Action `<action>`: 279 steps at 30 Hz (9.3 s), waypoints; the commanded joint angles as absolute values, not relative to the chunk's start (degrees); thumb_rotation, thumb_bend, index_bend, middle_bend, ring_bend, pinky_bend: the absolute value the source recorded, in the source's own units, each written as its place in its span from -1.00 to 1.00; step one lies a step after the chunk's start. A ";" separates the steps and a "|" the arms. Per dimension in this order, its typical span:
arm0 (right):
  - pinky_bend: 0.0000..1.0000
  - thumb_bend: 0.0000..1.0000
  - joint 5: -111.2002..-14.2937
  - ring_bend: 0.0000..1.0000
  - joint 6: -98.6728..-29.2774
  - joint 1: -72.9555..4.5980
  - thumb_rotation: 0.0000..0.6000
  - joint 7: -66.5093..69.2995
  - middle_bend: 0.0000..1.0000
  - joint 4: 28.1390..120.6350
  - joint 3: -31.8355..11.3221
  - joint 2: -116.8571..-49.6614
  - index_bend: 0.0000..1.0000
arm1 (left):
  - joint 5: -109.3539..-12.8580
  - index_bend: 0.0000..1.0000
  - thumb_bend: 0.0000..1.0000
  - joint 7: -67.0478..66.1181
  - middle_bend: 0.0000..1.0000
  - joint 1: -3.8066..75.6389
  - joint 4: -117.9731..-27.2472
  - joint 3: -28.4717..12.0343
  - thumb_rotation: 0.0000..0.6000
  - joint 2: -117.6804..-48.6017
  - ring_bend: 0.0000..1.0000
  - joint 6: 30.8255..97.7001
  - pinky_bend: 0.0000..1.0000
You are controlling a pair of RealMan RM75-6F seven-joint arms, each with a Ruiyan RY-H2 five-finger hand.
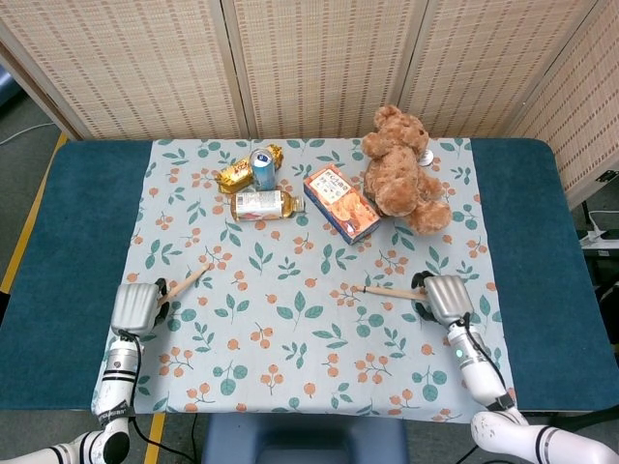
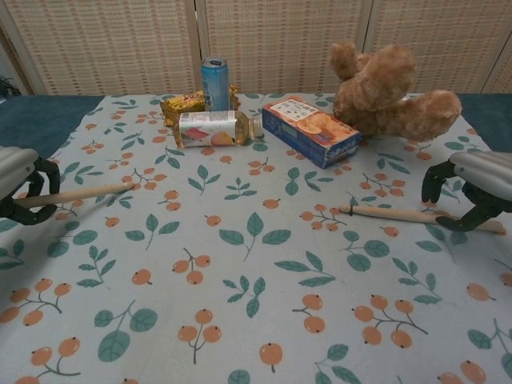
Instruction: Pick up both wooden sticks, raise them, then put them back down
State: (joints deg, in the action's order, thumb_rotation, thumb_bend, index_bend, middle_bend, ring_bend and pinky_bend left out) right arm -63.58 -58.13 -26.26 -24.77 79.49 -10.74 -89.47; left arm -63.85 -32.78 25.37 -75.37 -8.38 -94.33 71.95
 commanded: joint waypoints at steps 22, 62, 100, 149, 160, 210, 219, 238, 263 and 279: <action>1.00 -0.47 -61.13 0.78 -58.34 -29.78 1.00 -26.69 -0.06 69.60 -10.08 -96.89 0.07 | -64.33 0.31 -0.17 -32.46 0.62 25.08 -75.43 -8.65 1.00 -94.18 0.88 71.98 1.00; 1.00 -0.13 -75.09 0.85 -74.51 -25.14 1.00 -20.14 0.20 99.57 -13.33 -75.04 0.41 | -60.20 0.32 -0.17 -30.48 0.63 31.36 -72.37 -18.45 1.00 -92.67 0.89 68.99 1.00; 1.00 -0.13 -74.65 0.85 -70.82 -34.01 1.00 -6.85 0.21 94.66 -17.98 -80.59 0.41 | -37.09 0.33 -0.15 -0.09 0.68 34.50 -84.93 -35.78 1.00 -89.53 0.91 54.44 1.00; 1.00 -0.13 -69.62 0.85 -64.13 -49.74 1.00 -1.79 0.22 71.58 -24.70 -100.95 0.42 | -75.50 0.33 -0.14 46.32 0.69 33.36 -75.78 -23.17 1.00 -99.49 0.91 68.08 1.00; 1.00 -0.13 -68.12 0.85 -63.51 -52.30 1.00 -3.42 0.22 68.25 -25.48 -103.66 0.42 | -78.39 0.33 -0.14 49.82 0.69 33.49 -76.16 -20.03 1.00 -98.82 0.91 68.18 1.00; 1.00 -0.13 -71.07 0.86 -72.31 -48.81 1.00 -10.67 0.22 55.66 -21.40 -104.51 0.42 | -74.29 0.33 -0.14 40.41 0.69 34.43 -69.05 -17.49 1.00 -93.89 0.91 62.02 1.00; 1.00 -0.13 -66.98 0.87 -76.17 -37.89 1.00 -17.14 0.22 68.55 -17.16 -98.58 0.41 | -74.63 0.34 -0.15 12.71 0.70 31.98 -58.31 -10.96 1.00 -93.14 0.91 65.10 1.00; 1.00 -0.13 -67.87 0.87 -70.62 -26.15 1.00 -5.41 0.22 64.94 -8.54 -92.98 0.31 | -69.98 0.33 -0.14 -8.26 0.69 25.12 -60.11 -8.74 1.00 -95.75 0.91 70.48 1.00; 1.00 -0.72 -75.36 0.69 -68.60 -24.49 1.00 2.09 -0.57 57.00 -6.98 -92.44 -0.57 | -70.55 -0.99 -0.28 -3.92 -0.71 23.16 -60.95 -8.15 1.00 -96.78 0.00 66.15 0.93; 0.29 -0.87 -81.93 -0.71 -85.76 -14.77 1.00 -10.52 -0.79 79.97 -4.23 -76.18 -0.80 | -71.38 -1.00 -0.38 -0.13 -1.00 22.88 -75.19 -8.78 1.00 -86.25 -0.63 63.73 -0.10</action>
State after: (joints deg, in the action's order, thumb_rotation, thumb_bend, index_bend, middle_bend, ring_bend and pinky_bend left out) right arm -81.18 -83.24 -17.26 -7.77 76.31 -5.19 -79.45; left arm -71.16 -0.60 23.23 -73.00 -8.83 -88.40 63.87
